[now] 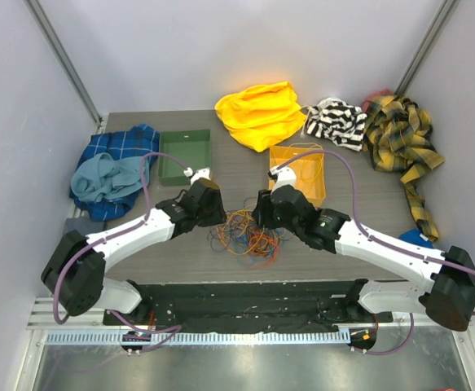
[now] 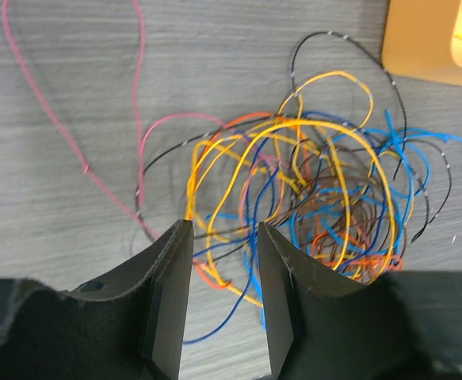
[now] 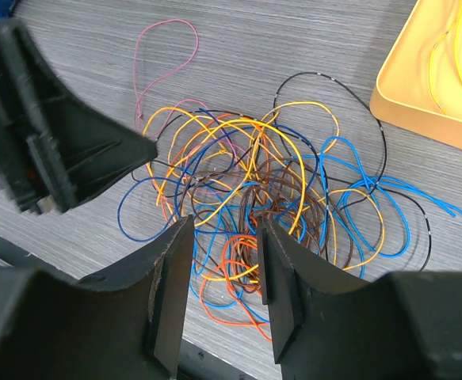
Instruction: Untangle the cables
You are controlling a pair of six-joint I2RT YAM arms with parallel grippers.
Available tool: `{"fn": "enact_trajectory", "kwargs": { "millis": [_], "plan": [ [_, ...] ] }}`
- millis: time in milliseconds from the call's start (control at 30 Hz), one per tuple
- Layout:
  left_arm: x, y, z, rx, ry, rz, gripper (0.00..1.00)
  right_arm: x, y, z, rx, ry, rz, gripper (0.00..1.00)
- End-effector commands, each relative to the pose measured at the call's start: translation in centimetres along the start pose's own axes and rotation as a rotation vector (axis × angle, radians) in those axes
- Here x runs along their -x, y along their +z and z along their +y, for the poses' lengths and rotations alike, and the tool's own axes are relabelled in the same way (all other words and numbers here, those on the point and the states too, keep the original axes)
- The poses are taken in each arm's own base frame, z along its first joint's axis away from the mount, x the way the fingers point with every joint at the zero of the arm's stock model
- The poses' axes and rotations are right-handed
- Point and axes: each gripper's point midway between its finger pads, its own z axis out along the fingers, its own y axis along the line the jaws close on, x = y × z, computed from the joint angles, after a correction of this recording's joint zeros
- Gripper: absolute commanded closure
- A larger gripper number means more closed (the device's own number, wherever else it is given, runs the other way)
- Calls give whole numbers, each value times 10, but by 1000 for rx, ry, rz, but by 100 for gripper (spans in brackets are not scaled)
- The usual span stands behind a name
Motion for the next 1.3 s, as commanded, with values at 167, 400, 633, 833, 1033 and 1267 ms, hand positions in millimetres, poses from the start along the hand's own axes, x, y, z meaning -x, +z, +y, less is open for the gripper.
{"fn": "enact_trajectory", "kwargs": {
  "millis": [167,400,633,833,1033,1267],
  "plan": [
    [23,15,-18,0,26,-40,60,9,-7,3,26,-1,-50,55],
    [24,6,-13,4,26,-59,59,5,-6,-1,15,-14,-47,55],
    [33,-13,-11,-10,26,-107,43,-1,-1,0,23,-2,-33,55],
    [18,2,-5,18,32,-55,46,0,-1,2,30,3,-39,55],
    [7,17,7,76,38,-22,49,-1,-5,-3,19,-3,-41,55],
    [5,24,9,97,43,-8,51,-3,-5,-6,10,-9,-39,55]
  ]
}}
